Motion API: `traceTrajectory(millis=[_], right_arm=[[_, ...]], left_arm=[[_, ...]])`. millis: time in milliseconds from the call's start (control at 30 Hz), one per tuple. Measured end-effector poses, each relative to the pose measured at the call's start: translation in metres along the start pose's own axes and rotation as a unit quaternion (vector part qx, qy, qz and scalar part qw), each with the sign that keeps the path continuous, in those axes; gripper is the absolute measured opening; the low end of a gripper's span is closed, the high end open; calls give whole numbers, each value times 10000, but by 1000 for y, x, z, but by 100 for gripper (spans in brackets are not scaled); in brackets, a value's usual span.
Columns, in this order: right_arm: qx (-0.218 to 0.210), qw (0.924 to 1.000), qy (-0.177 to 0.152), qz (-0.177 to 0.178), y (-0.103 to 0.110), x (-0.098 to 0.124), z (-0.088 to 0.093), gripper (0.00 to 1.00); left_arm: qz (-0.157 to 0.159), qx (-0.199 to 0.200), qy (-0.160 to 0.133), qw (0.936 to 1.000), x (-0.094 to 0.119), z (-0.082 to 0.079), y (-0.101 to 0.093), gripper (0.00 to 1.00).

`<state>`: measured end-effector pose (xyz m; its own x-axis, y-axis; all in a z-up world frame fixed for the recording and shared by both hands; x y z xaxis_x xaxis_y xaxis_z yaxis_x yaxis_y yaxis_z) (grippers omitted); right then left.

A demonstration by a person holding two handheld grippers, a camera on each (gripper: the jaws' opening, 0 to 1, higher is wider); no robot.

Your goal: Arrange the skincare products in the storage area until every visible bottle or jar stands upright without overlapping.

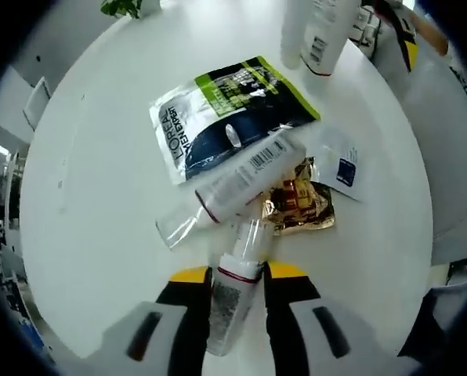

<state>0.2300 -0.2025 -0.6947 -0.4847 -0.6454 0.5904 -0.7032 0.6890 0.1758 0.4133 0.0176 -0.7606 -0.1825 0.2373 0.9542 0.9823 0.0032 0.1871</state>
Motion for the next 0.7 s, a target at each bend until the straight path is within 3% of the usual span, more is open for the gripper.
traceTrajectory(millis=[133,433,567,700], right_arm=[[8,10000,-12,-11,1,-1,-1,100],[84,10000,-20,-34,4,-1,-4,100],[114,9999,-64,-42,6,1,-7,100],[162,9998,-59,-47,6,2,-7,100]], left_arm=[[14,205,77,9998,2,1,-10,20],[-113,187,181,9996,2,0,-14,18],[-355,470,-33,9983,3,2,-11,17],[-725,938,-367,9923,5,2,-10,16]])
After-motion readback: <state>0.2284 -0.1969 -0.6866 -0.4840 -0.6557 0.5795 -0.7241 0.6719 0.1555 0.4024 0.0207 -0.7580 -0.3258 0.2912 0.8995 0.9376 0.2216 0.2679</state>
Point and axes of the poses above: the point that each gripper's makers call its tool centre point, and the gripper's own axes: x roughly backward along the fingers, y roughly to its left, z roughly out of its underside, the point moved 1 cm from there along x, roughly backward along the fingers, and after that the axes turned 8 degrees about -z, right-handed, at the moved point
